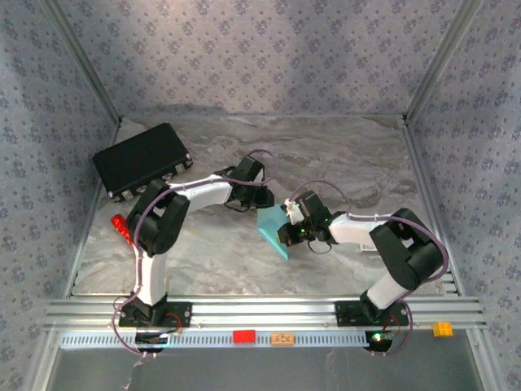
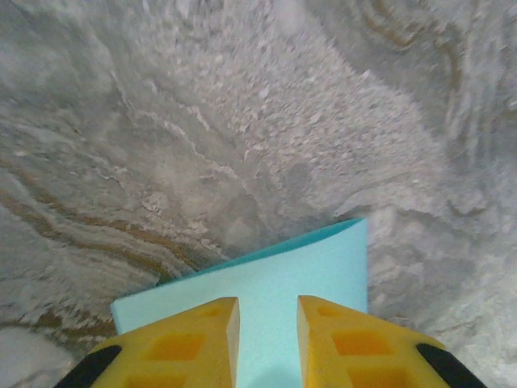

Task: Fold a paper plane with a square sheet of paper (pick it up from the middle)
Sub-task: Third fold the triangle at the center of the table.

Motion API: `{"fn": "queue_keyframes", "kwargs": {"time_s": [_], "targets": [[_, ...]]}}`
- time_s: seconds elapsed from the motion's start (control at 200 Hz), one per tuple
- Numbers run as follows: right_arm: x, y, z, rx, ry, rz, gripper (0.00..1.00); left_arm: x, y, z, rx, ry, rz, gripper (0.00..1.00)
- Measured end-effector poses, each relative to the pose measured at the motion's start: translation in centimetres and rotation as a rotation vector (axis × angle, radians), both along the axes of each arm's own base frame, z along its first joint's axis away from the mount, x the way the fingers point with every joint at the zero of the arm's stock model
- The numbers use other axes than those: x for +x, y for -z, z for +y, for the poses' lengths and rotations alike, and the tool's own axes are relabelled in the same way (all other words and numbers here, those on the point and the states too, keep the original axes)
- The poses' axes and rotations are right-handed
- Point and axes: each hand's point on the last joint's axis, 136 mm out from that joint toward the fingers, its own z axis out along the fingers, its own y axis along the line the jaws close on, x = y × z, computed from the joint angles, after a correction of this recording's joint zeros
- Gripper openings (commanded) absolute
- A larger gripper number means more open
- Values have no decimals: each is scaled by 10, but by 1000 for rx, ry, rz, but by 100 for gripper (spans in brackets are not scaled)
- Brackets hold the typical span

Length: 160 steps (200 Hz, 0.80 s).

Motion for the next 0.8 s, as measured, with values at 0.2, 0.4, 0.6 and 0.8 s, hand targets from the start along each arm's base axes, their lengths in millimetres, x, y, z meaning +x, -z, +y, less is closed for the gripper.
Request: {"fn": "queue_keyframes", "kwargs": {"time_s": [0.2,0.4,0.6,0.8], "targets": [[4,-1,-2,9,14,0,5,-25,-34,16,-121,-57,-49,6],[5,-1,-2,14,19,-1,5,-67,-16,20,-239,-83,29,6],[5,-1,-2,14,19,-1,5,-96,-9,-2,-332,-57,89,4],[5,-1,-2,14,19,-1,5,-101,0,-13,-384,-68,127,3]]}}
